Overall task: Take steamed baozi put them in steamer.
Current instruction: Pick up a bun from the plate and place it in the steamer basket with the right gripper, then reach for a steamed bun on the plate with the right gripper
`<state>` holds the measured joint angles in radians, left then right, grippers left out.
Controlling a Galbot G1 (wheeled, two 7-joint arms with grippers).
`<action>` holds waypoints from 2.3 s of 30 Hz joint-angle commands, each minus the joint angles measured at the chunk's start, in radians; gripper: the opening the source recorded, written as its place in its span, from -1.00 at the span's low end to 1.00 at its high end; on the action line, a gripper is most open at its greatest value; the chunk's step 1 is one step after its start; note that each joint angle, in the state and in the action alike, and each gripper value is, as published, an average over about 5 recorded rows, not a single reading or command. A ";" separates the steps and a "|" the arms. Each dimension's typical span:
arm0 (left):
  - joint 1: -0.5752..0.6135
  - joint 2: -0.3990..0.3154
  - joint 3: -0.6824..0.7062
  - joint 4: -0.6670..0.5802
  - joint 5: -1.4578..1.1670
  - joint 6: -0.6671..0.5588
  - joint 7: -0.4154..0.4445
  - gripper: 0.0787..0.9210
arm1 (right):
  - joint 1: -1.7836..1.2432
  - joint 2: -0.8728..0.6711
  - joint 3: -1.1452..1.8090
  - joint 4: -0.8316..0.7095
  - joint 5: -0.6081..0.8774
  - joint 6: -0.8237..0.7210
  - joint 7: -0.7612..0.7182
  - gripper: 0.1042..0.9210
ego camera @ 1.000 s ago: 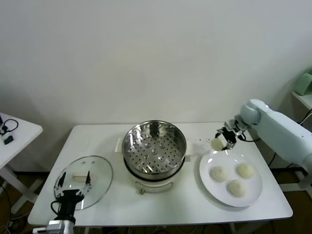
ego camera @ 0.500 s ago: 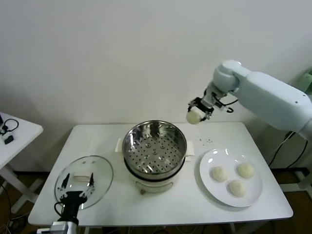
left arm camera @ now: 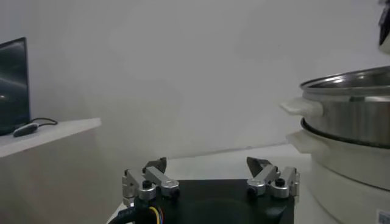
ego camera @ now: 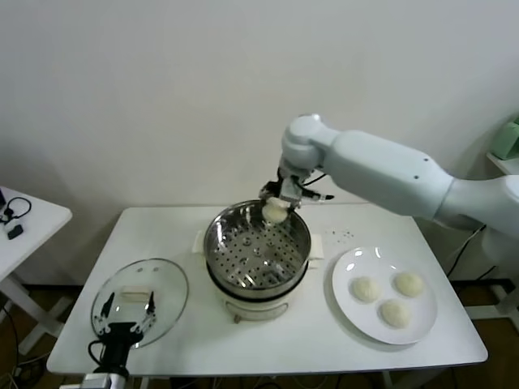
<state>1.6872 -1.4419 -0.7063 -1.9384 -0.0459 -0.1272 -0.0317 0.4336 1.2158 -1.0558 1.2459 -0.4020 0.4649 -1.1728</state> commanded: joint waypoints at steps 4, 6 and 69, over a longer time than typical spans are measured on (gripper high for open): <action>0.003 0.004 0.000 0.018 -0.003 -0.010 0.000 0.77 | -0.129 0.101 0.019 -0.088 -0.199 0.052 0.021 0.45; 0.003 0.004 0.000 0.024 -0.004 -0.013 -0.001 0.77 | -0.141 0.099 0.026 -0.095 -0.219 0.055 0.023 0.45; -0.004 -0.005 0.017 -0.019 -0.012 0.033 -0.004 0.77 | -0.321 -0.630 0.087 0.039 0.523 -0.561 0.030 0.76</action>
<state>1.6873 -1.4348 -0.6944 -1.9533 -0.0642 -0.1021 -0.0371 0.4162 0.6878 -1.1556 1.2836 0.1859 -0.0121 -1.1768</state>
